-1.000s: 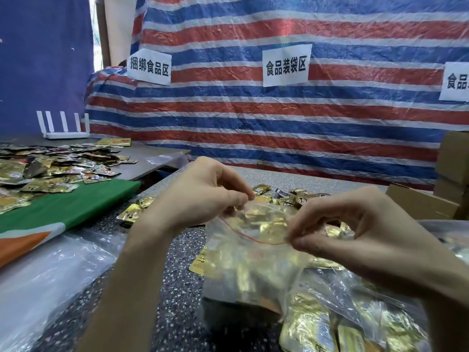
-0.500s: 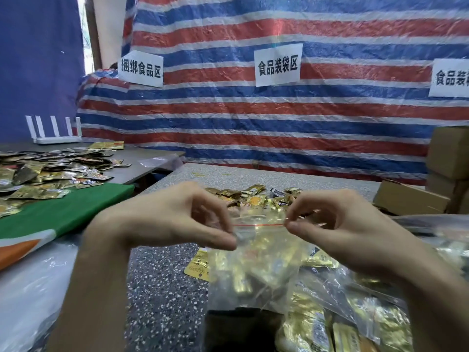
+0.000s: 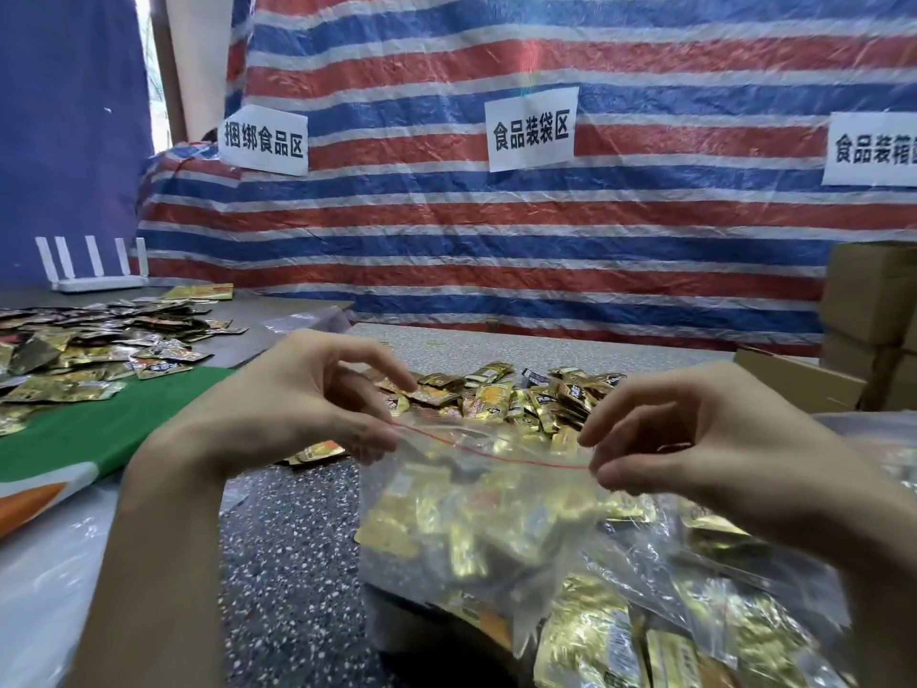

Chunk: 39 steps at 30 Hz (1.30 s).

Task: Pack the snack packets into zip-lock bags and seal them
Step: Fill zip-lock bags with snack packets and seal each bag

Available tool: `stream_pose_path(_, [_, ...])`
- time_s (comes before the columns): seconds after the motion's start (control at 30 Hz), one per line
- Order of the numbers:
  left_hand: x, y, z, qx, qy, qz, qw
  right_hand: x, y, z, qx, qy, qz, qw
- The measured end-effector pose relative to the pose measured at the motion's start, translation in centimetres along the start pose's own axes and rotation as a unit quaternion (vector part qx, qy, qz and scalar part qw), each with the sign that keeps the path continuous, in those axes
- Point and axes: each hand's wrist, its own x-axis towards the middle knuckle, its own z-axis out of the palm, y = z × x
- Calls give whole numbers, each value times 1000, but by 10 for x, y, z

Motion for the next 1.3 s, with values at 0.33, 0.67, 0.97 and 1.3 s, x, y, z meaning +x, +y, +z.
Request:
stream_pose_path(0.33, [-7,-11,-13,70,-97,-81,990,9,11,13,-68,33,59,995])
stream_pose_path(0.67, [-4,22,16,109,-98,7,989,0,-19,29,-178,61,-22,982])
stream_pose_path(0.97, [-1,30,29,168,-74,65,981,16,-32,67,-186,63,-94,976])
stream_pose_path(1.3, [-3,27,24,139,-94,77,983,18,-31,75,-193,93,-119,970])
